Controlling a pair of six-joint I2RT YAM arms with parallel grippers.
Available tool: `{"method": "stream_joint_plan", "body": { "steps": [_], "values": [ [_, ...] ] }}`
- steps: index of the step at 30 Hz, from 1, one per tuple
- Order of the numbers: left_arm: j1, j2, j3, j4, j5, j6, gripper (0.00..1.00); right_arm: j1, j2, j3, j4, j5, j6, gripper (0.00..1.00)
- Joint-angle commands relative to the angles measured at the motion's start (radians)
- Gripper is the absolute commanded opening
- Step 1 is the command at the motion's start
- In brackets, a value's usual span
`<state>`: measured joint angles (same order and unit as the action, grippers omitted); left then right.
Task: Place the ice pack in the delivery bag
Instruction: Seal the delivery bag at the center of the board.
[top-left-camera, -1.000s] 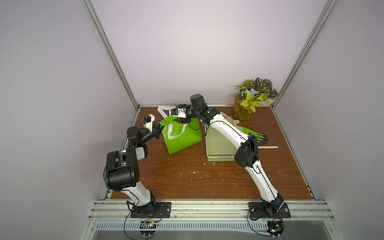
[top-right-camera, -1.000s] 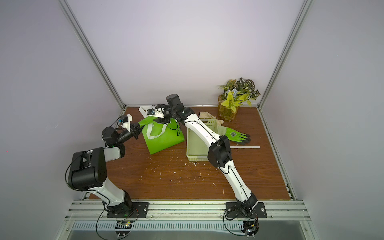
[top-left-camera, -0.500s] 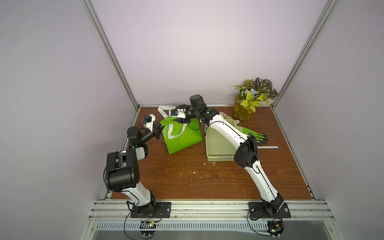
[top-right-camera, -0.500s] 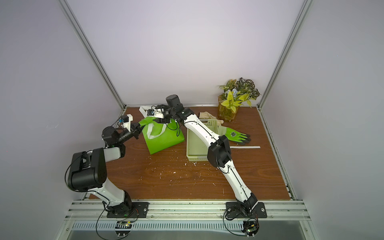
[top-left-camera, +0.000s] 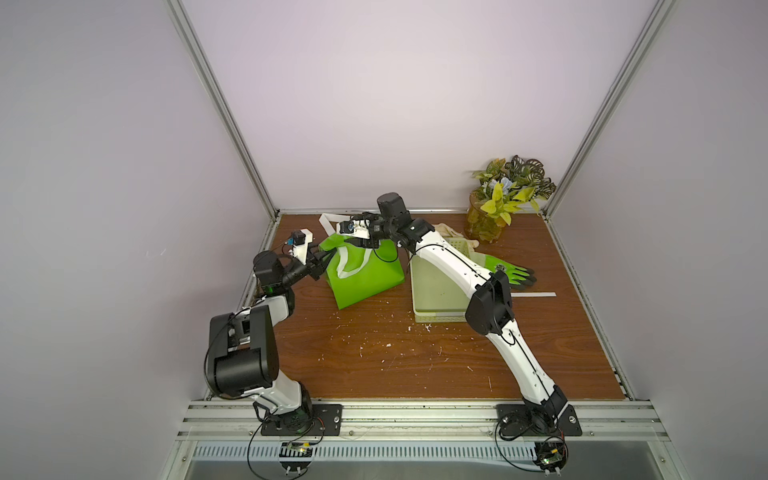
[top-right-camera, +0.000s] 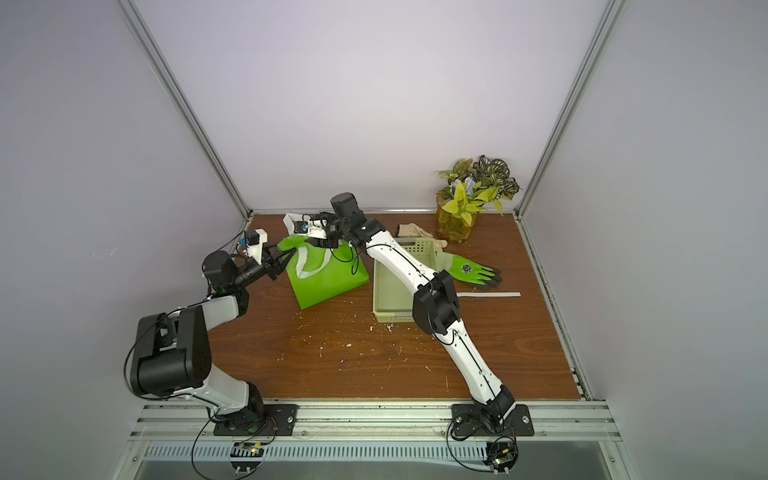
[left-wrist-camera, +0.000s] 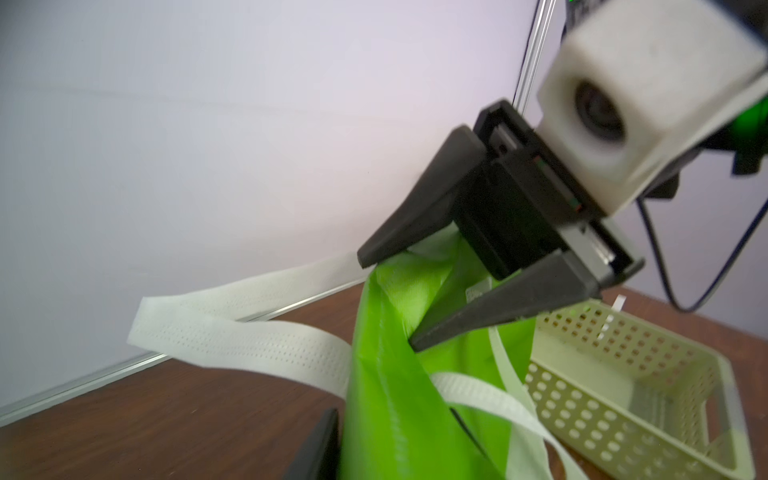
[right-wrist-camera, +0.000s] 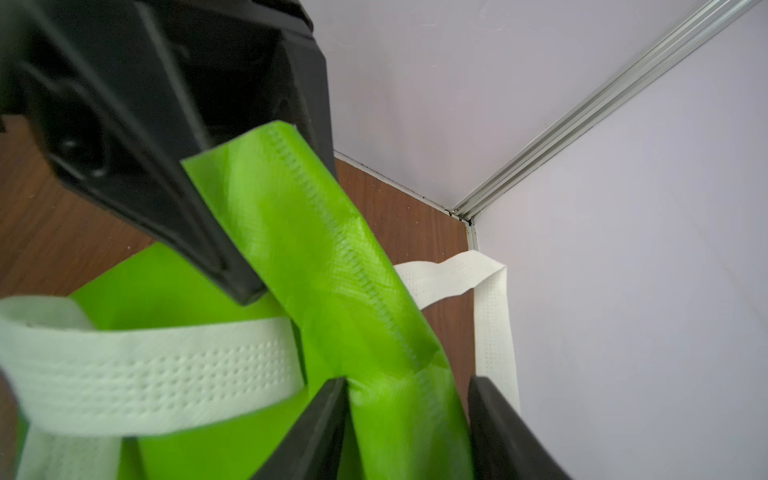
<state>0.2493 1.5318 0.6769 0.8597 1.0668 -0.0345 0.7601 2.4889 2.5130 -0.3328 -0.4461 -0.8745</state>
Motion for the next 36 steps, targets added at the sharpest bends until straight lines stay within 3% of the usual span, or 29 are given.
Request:
{"method": "stream_joint_plan", "body": {
  "steps": [1, 6, 10, 17, 29, 36],
  "values": [
    [0.016, -0.076, 0.058, -0.367, -0.01, 0.249, 0.54, -0.003, 0.005, 0.014, -0.015, 0.006, 0.028, 0.52],
    [0.065, -0.165, 0.036, -0.484, -0.008, 0.307, 0.74, -0.004, 0.007, 0.012, -0.01, 0.007, 0.032, 0.52],
    [0.065, -0.193, -0.034, -0.235, -0.013, 0.11, 0.85, -0.005, 0.005, 0.008, -0.014, 0.012, 0.029, 0.51],
    [0.063, -0.172, 0.019, -0.044, 0.007, -0.092, 0.91, -0.006, 0.001, 0.0, -0.013, 0.014, 0.025, 0.51],
    [0.026, -0.021, 0.185, -0.215, -0.011, -0.002, 0.85, -0.006, -0.004, -0.003, -0.014, 0.023, 0.02, 0.51],
    [-0.023, 0.067, 0.247, -0.232, -0.006, 0.001, 0.66, -0.007, -0.005, -0.003, -0.015, 0.024, 0.02, 0.51]
  ]
}}
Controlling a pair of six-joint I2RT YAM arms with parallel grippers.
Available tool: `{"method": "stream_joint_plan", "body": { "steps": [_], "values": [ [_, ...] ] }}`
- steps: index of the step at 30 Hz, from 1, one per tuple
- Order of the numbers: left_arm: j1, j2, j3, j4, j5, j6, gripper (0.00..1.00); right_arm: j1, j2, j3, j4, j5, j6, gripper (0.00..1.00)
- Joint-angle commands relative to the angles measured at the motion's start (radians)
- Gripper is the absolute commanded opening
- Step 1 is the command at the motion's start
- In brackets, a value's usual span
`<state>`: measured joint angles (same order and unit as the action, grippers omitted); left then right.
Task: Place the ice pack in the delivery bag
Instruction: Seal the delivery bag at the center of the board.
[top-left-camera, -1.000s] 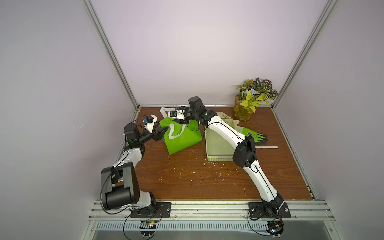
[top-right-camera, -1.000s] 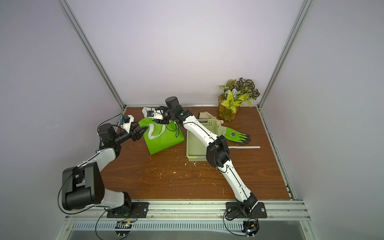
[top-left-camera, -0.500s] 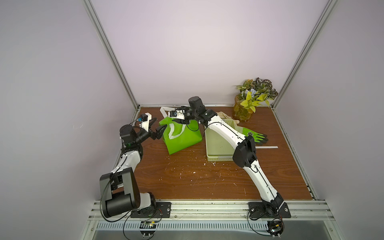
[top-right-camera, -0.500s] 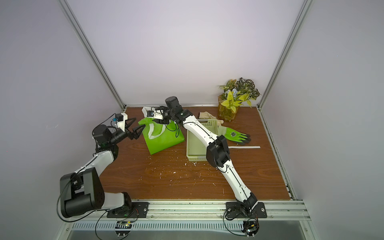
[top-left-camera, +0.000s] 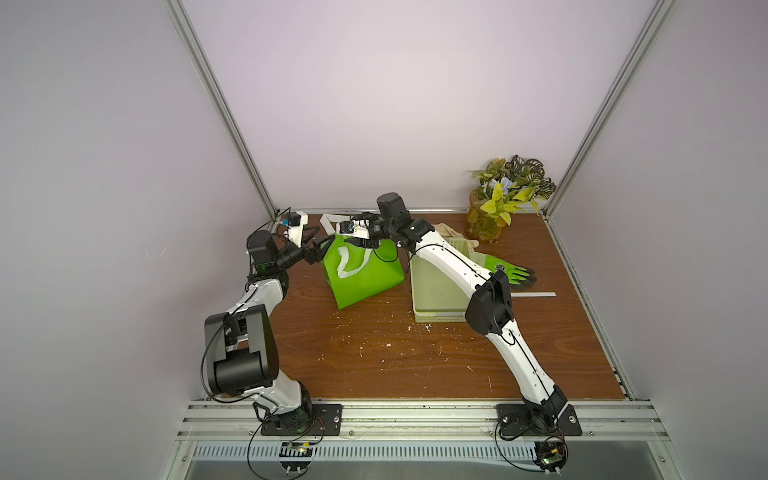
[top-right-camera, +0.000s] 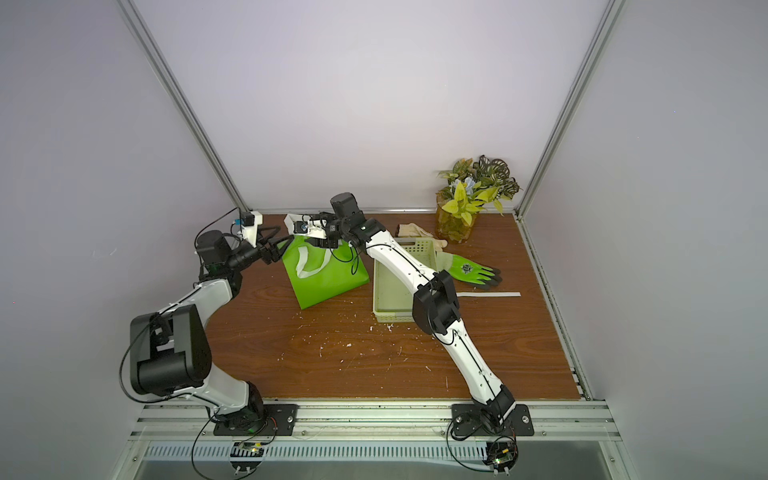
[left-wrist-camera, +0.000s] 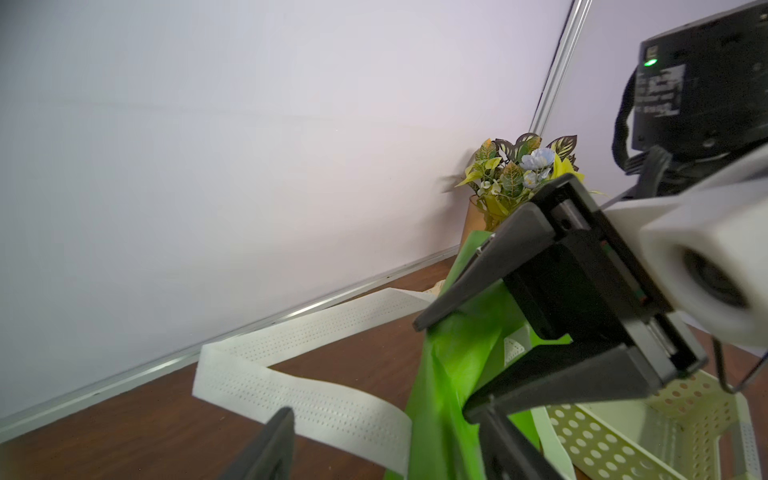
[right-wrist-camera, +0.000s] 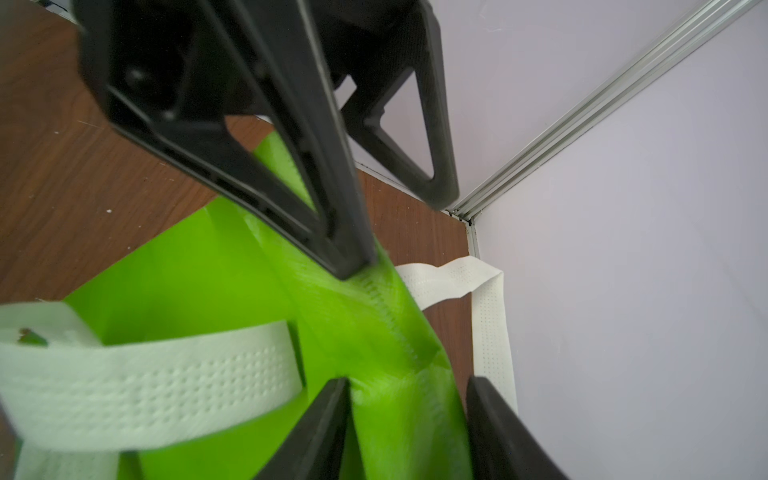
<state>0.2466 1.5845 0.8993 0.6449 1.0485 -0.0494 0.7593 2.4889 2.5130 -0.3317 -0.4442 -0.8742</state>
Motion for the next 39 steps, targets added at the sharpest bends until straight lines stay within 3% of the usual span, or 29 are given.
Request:
{"method": "stream_joint_plan", "body": {
  "steps": [1, 7, 13, 18, 21, 24, 28, 32, 39],
  "values": [
    [-0.024, 0.019, 0.023, -0.017, 0.014, 0.015, 0.64, -0.006, -0.005, -0.003, -0.015, 0.022, 0.021, 0.51],
    [-0.029, 0.028, 0.008, -0.022, 0.035, 0.022, 0.51, -0.006, -0.006, -0.001, -0.017, 0.022, 0.019, 0.52],
    [-0.027, 0.024, 0.0, -0.037, 0.059, 0.037, 0.27, -0.014, -0.016, 0.011, -0.017, 0.01, 0.037, 0.54],
    [-0.027, 0.008, -0.026, -0.014, 0.081, 0.048, 0.09, -0.056, -0.096, 0.014, -0.047, -0.075, 0.073, 0.78],
    [-0.027, 0.006, -0.039, 0.018, 0.091, 0.038, 0.01, -0.095, -0.189, -0.061, -0.064, -0.123, 0.074, 0.89],
    [-0.028, 0.0, -0.057, 0.06, 0.092, 0.026, 0.0, -0.149, -0.312, -0.219, -0.022, -0.155, 0.09, 0.99],
    [-0.027, -0.004, -0.056, 0.064, 0.096, 0.024, 0.0, -0.236, -0.47, -0.518, 0.157, -0.222, 0.146, 0.99],
    [-0.028, -0.008, -0.062, 0.061, 0.093, 0.031, 0.0, -0.305, -0.571, -0.763, 0.401, -0.335, 0.295, 0.99],
    [-0.03, -0.012, -0.071, 0.061, 0.093, 0.037, 0.0, -0.286, -0.524, -0.828, 0.521, -0.426, 0.423, 0.99]
  ]
}}
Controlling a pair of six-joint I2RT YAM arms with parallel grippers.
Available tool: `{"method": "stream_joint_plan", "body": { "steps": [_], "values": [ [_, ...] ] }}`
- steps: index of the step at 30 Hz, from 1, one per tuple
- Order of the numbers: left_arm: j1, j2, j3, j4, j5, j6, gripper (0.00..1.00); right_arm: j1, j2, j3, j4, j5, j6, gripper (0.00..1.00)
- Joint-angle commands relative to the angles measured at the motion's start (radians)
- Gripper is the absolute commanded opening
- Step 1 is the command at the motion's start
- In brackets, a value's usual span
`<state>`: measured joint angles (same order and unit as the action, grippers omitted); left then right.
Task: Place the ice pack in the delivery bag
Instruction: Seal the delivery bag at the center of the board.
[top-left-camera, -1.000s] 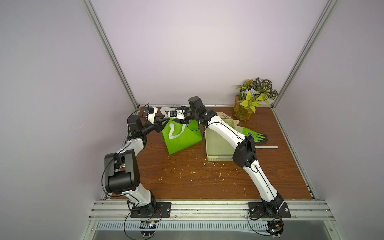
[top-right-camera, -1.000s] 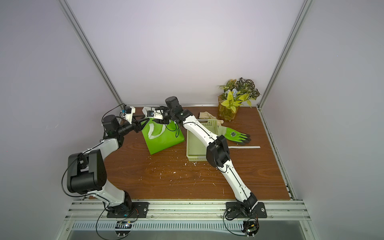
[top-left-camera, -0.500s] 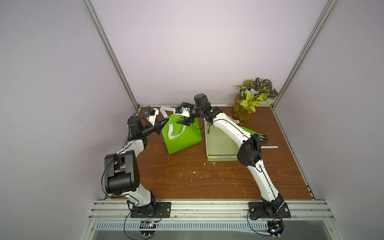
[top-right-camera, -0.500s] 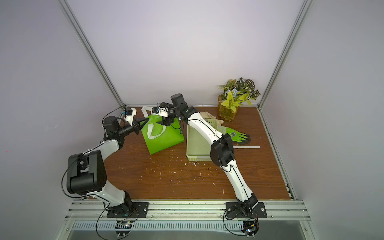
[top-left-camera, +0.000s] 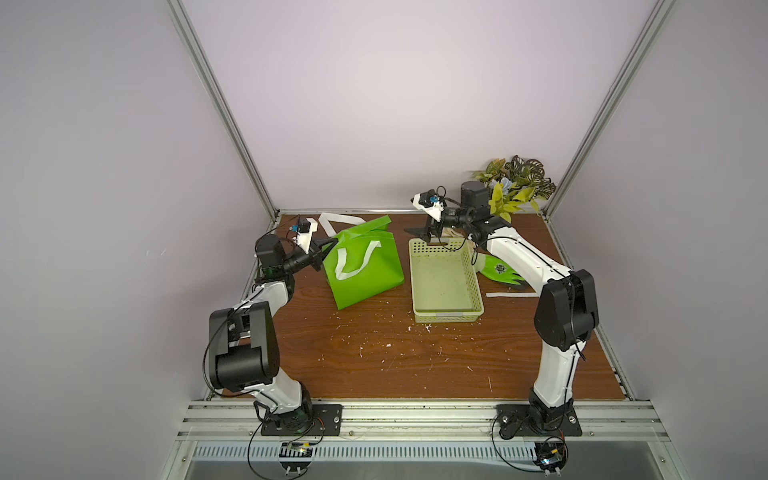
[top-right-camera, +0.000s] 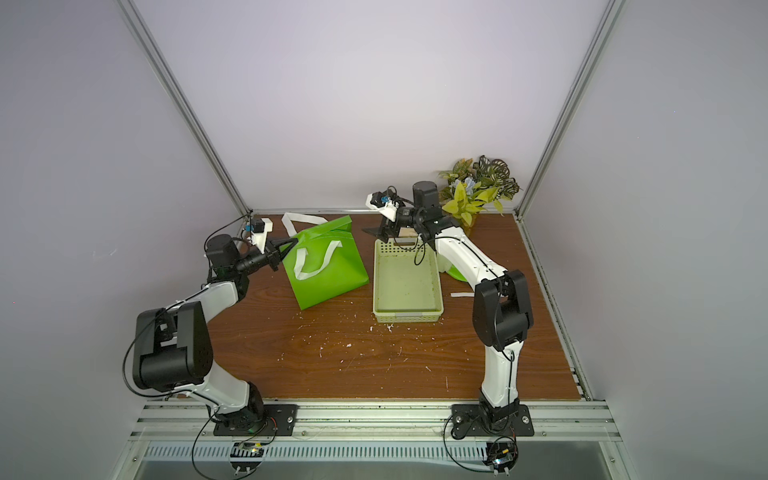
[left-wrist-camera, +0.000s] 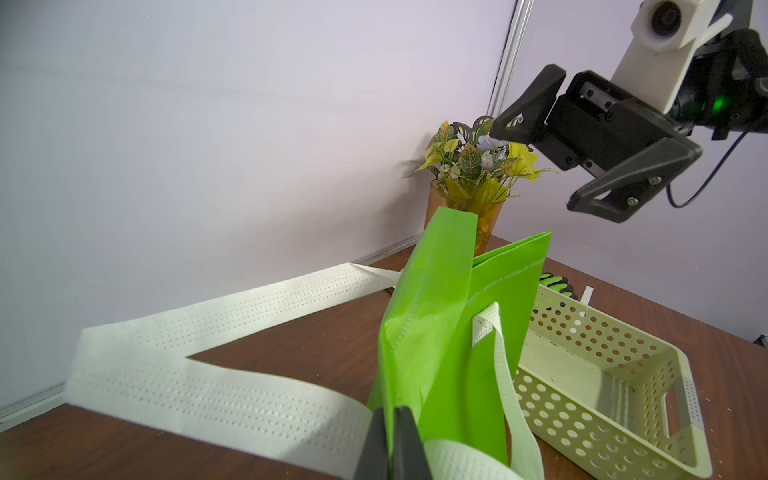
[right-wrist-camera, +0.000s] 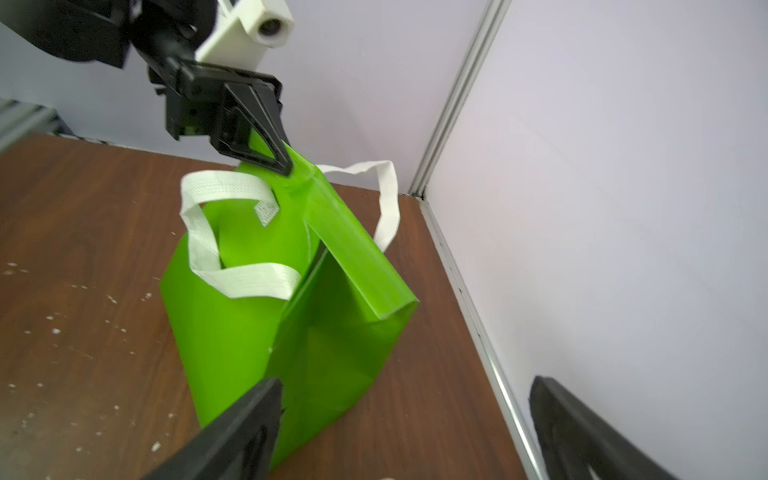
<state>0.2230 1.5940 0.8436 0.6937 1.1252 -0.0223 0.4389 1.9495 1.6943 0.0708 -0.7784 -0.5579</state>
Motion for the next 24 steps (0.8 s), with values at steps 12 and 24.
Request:
{"method": "stream_joint_plan", "body": {
  "steps": [12, 24],
  "values": [
    [-0.008, -0.026, -0.02, 0.017, 0.042, 0.025, 0.0, 0.037, 0.226, 0.092, 0.309, -0.151, 0.318, 0.99],
    [-0.007, -0.01, -0.02, 0.027, 0.107, 0.048, 0.0, 0.023, 0.371, 0.292, 0.245, -0.289, 0.339, 0.84]
  ]
}}
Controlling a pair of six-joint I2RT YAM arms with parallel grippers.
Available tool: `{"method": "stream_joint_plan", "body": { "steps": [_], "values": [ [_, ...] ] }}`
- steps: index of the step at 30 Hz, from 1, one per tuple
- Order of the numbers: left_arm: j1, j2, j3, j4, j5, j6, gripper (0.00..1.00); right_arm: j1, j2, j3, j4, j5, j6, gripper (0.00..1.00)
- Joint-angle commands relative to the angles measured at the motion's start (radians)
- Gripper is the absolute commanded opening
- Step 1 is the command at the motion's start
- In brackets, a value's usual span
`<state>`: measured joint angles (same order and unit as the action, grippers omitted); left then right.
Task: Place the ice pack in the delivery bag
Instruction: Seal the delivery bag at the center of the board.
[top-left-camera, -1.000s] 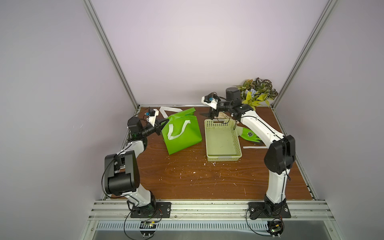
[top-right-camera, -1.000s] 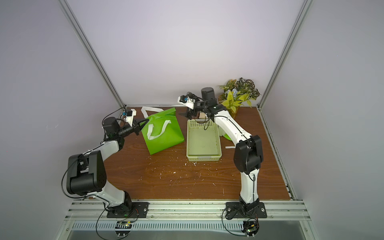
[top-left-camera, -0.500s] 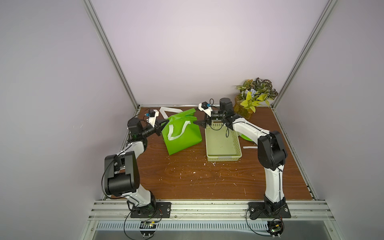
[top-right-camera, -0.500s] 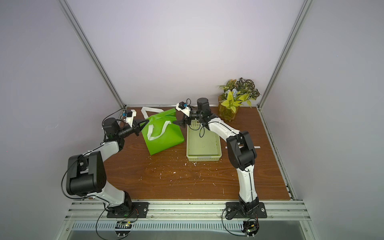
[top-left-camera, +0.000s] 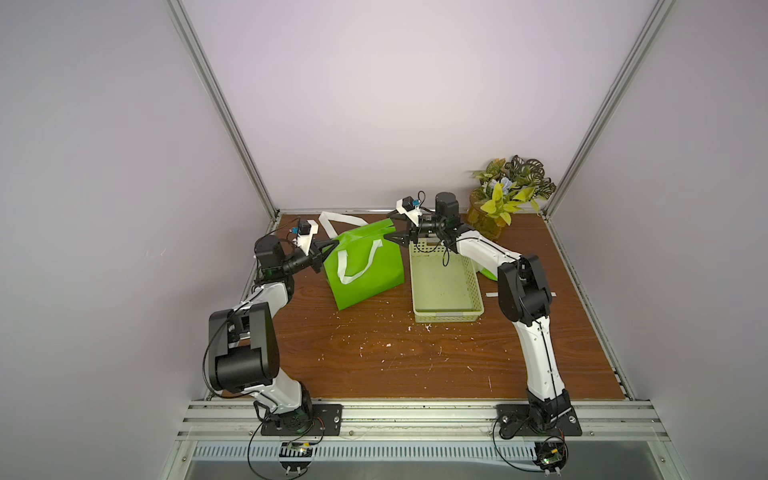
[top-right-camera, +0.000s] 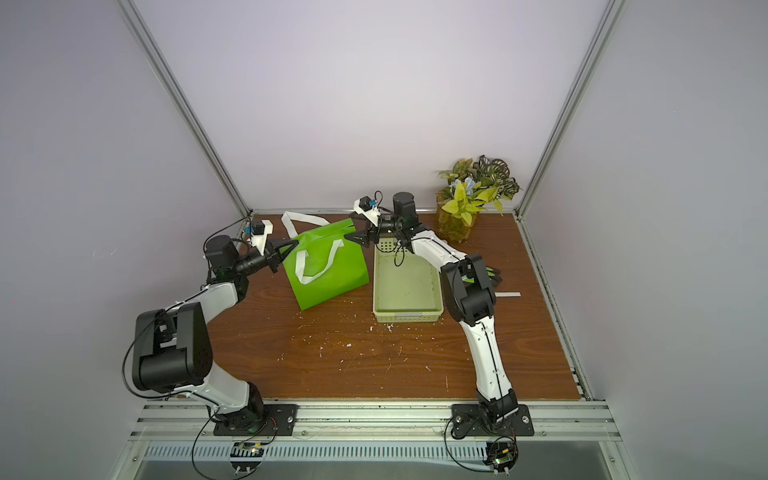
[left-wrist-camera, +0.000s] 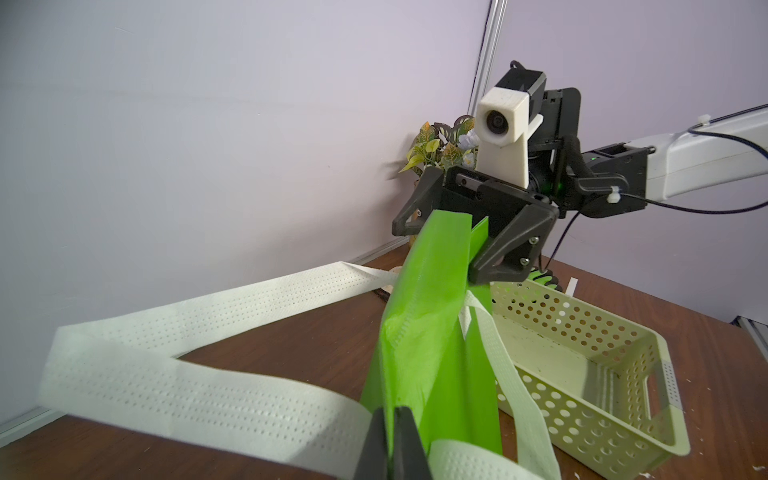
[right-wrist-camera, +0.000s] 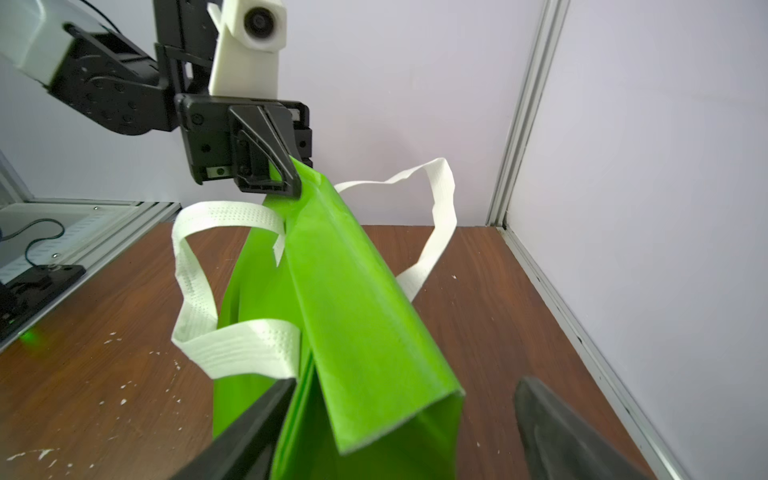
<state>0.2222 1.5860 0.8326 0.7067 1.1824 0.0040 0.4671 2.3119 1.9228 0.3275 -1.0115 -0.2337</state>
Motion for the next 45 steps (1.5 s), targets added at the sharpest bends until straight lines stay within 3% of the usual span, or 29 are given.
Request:
{"method": "stream_joint_plan", "body": {
  "steps": [1, 8, 18, 22, 27, 32, 34, 38, 39, 45],
  "values": [
    [-0.008, -0.002, -0.007, 0.014, 0.054, 0.022, 0.0, -0.004, 0.021, 0.079, -0.009, -0.06, 0.022, 0.84],
    [-0.007, -0.001, -0.007, 0.016, 0.074, 0.022, 0.0, -0.003, 0.089, 0.183, -0.024, -0.1, 0.052, 0.75],
    [-0.007, 0.027, -0.013, 0.108, 0.118, -0.036, 0.0, -0.004, 0.087, 0.133, -0.01, -0.12, 0.035, 0.66],
    [-0.007, 0.027, -0.019, 0.109, 0.127, -0.033, 0.0, -0.008, 0.09, 0.136, -0.049, -0.115, -0.001, 0.51],
    [-0.006, 0.025, -0.032, 0.106, 0.132, -0.024, 0.0, -0.015, 0.093, 0.136, -0.06, -0.105, -0.012, 0.42],
    [-0.006, 0.021, -0.033, 0.046, 0.128, 0.022, 0.0, -0.022, 0.092, 0.126, -0.089, -0.095, -0.032, 0.43],
    [-0.007, 0.016, -0.014, -0.052, 0.118, 0.089, 0.0, -0.024, 0.087, 0.117, -0.095, -0.092, -0.039, 0.51],
    [-0.007, 0.003, 0.038, -0.298, 0.102, 0.266, 0.0, -0.027, 0.08, 0.087, -0.087, -0.082, -0.046, 0.53],
    [-0.007, 0.0, 0.045, -0.337, 0.101, 0.292, 0.0, -0.027, 0.079, 0.083, -0.079, -0.084, -0.039, 0.51],
    [-0.007, -0.001, 0.054, -0.394, 0.096, 0.333, 0.0, -0.022, 0.075, 0.076, -0.007, -0.105, 0.027, 0.14]
  ]
}}
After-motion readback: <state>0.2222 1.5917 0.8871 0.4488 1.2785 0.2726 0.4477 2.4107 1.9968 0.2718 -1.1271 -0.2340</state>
